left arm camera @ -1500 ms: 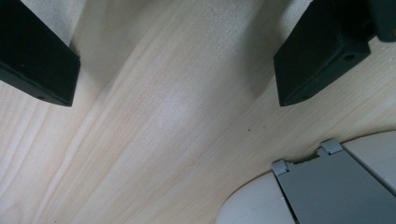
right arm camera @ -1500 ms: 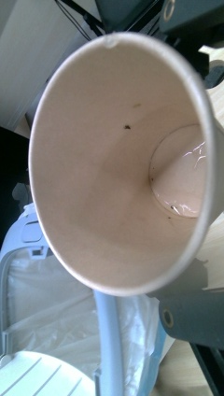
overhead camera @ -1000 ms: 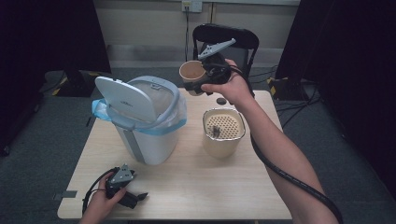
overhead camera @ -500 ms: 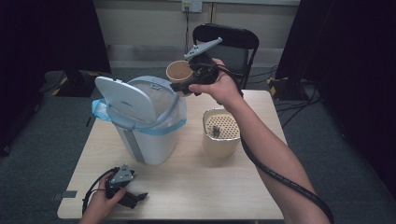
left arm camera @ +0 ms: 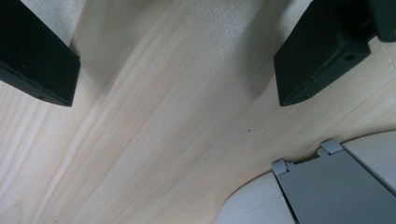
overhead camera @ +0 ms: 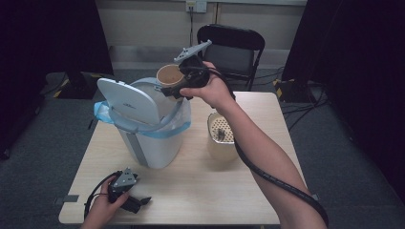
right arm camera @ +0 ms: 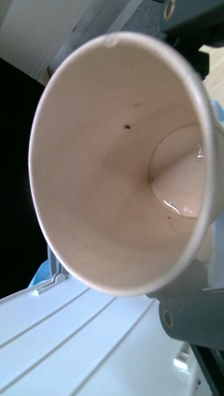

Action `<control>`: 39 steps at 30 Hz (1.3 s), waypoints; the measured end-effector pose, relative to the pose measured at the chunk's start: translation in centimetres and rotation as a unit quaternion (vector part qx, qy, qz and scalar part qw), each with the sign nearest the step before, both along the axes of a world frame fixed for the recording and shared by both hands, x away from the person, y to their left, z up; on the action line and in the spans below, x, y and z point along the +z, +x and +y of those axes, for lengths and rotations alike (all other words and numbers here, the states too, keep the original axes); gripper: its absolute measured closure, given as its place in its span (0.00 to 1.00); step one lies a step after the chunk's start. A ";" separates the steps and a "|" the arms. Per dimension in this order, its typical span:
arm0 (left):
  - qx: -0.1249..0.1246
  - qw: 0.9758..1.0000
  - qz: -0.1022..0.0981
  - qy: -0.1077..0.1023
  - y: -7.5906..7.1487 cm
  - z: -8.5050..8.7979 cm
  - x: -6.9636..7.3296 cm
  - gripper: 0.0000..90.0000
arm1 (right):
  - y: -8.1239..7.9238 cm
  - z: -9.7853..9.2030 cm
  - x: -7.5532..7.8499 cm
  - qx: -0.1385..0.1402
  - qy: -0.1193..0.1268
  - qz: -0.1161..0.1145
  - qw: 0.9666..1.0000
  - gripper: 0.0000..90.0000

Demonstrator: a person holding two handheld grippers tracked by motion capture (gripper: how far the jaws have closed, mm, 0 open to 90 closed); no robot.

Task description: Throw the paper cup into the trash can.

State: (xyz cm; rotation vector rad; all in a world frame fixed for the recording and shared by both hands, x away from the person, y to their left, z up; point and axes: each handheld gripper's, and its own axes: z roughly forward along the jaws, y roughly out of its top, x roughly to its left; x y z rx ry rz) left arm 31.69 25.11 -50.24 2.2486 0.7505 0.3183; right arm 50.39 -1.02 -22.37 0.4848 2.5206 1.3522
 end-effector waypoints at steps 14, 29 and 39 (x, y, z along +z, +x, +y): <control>0.000 1.000 0.000 0.001 0.0 0.0 0.0 0.00 | 1.2 2.0 -1.2 0.009 0.019 0.021 1.000 0.29; 0.000 1.000 0.000 0.001 0.0 0.0 0.0 0.00 | 1.2 2.9 -1.5 0.016 0.021 0.026 0.999 0.29; 0.001 1.000 0.000 0.001 0.0 0.0 0.0 0.00 | 1.2 3.3 -1.8 0.021 0.021 0.029 0.999 0.28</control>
